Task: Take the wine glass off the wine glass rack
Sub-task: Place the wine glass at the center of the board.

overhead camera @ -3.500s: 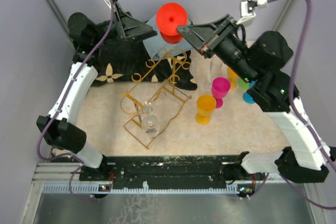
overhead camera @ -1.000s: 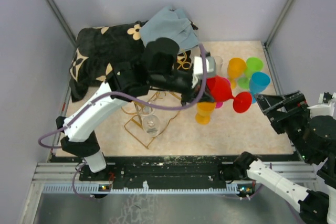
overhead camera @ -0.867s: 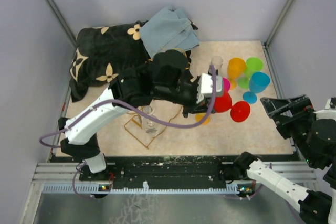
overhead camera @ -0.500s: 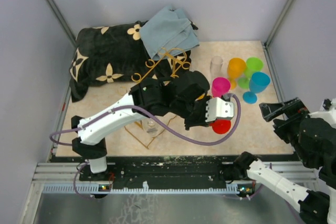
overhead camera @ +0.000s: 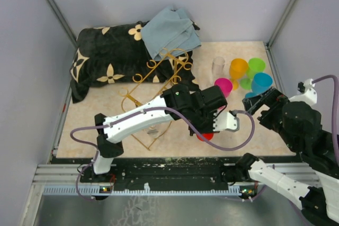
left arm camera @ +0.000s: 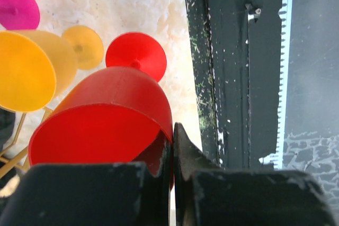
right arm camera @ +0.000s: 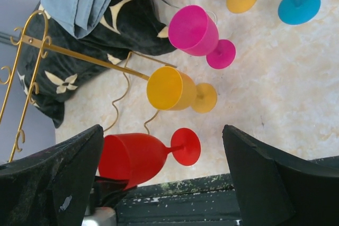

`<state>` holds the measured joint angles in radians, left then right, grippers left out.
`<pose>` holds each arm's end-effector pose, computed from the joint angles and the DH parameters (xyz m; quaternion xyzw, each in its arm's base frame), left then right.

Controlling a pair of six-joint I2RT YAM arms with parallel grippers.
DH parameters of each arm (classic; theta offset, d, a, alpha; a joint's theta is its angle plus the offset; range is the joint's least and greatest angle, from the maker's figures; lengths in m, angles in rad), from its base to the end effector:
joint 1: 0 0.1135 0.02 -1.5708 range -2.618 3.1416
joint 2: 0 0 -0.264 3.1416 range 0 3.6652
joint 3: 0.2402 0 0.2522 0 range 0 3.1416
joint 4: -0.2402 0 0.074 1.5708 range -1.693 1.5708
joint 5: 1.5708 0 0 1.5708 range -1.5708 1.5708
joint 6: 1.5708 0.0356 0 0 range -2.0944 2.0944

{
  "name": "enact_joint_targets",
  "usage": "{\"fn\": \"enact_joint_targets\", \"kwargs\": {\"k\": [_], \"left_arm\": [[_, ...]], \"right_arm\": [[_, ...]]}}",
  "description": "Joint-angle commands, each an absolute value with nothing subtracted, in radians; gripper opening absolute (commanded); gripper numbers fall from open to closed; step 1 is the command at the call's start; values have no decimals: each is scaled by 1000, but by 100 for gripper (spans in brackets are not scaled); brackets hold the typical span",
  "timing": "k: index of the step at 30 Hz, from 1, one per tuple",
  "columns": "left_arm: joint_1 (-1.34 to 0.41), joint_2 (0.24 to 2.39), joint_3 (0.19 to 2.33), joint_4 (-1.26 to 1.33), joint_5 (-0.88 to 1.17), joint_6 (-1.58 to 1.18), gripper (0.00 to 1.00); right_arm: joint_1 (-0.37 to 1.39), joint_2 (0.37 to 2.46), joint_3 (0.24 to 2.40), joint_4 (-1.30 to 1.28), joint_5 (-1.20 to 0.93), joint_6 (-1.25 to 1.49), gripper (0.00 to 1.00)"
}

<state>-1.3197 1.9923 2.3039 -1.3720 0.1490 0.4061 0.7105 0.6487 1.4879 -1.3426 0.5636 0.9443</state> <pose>0.0933 -0.3850 0.3913 0.7453 0.6132 -0.1757 0.1942 0.0274 -0.0015 0.4451 0.2370 0.8048 0.1977 0.5070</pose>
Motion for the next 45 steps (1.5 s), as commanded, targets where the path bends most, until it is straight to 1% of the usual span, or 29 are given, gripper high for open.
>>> {"fn": "enact_joint_targets", "kwargs": {"k": [1,7,27,33,40,41,42,45], "left_arm": [[-1324,2014,2287,-1413,131,441,0],[-1323,2035,2233,-1395,84,440,0],[-1323,2122,2179,-1288,78,396,0],[-1323,2119,2128,-1244,57,388,0],[-1323,2124,2131,-1230,58,378,0],[-1322,2126,2136,-1232,57,376,3],[-1323,2127,2143,-1235,58,373,7],[-1322,2124,2152,-1239,59,372,25]], "right_arm": [[710,635,1479,-1263,539,916,94],[711,604,1479,-1263,541,928,94],[710,593,1495,-1261,547,925,95],[710,582,1500,-1269,553,925,96],[710,579,1501,-1272,557,924,96],[710,579,1502,-1272,558,925,96],[710,579,1500,-1272,558,925,96],[710,579,1496,-1268,557,925,96]]}}
